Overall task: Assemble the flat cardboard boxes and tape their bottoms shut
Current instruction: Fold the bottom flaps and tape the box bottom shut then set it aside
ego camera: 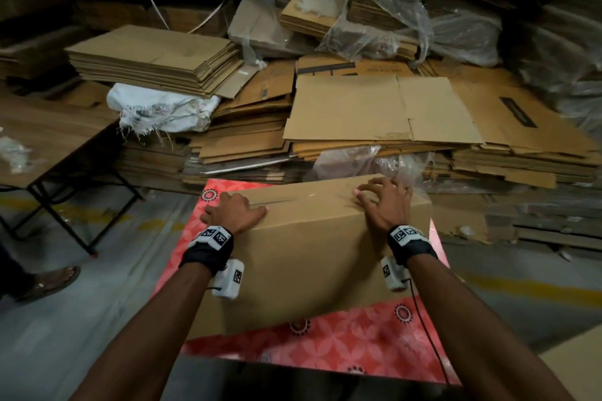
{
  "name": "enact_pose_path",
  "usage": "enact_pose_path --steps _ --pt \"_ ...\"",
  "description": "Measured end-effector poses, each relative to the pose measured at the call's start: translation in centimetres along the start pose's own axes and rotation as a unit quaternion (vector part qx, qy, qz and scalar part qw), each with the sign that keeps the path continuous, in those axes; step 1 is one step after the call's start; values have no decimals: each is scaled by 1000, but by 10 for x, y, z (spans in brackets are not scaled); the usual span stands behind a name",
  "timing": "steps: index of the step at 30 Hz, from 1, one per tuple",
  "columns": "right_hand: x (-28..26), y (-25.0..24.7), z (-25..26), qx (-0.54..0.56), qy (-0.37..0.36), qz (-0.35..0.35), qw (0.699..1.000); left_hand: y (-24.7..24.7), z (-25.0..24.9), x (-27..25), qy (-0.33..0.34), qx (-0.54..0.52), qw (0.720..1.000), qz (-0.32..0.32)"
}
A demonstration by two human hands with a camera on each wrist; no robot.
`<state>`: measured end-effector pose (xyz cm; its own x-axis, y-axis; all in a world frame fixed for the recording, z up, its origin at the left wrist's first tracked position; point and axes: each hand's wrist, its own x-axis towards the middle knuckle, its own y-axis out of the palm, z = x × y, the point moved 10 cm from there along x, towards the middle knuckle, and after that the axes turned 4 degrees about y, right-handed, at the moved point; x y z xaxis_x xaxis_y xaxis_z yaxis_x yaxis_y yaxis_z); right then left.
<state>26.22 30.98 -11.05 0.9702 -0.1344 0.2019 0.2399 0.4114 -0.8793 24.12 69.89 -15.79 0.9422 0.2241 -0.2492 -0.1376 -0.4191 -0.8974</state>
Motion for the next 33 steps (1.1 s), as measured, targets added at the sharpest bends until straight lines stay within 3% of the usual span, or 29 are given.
enact_pose_path --steps 4,6,8,10,15,19,23,27,33 --pt "-2 -13 7 48 -36 -13 998 -14 -11 6 30 -41 998 -37" --pt "-6 -9 14 61 -80 20 995 -21 -15 10 32 -60 996 -50" --pt "-11 2 26 -7 -163 55 985 -28 -20 14 33 -84 994 -58" --pt "-14 14 33 -95 -202 80 972 -35 -28 18 38 -93 993 -69" --pt "-17 19 33 -153 -138 53 977 -43 -38 31 53 -94 991 -83" --pt "-24 37 31 -163 -99 78 978 -17 -45 27 76 -74 991 -76" --pt "-39 64 8 -117 -52 107 986 34 -40 5 70 -97 992 -44" --pt "-49 78 -10 -51 -9 132 990 59 -37 -22 97 -120 986 -66" --pt "-106 103 27 89 -5 190 978 68 -26 -53 121 -265 951 -106"
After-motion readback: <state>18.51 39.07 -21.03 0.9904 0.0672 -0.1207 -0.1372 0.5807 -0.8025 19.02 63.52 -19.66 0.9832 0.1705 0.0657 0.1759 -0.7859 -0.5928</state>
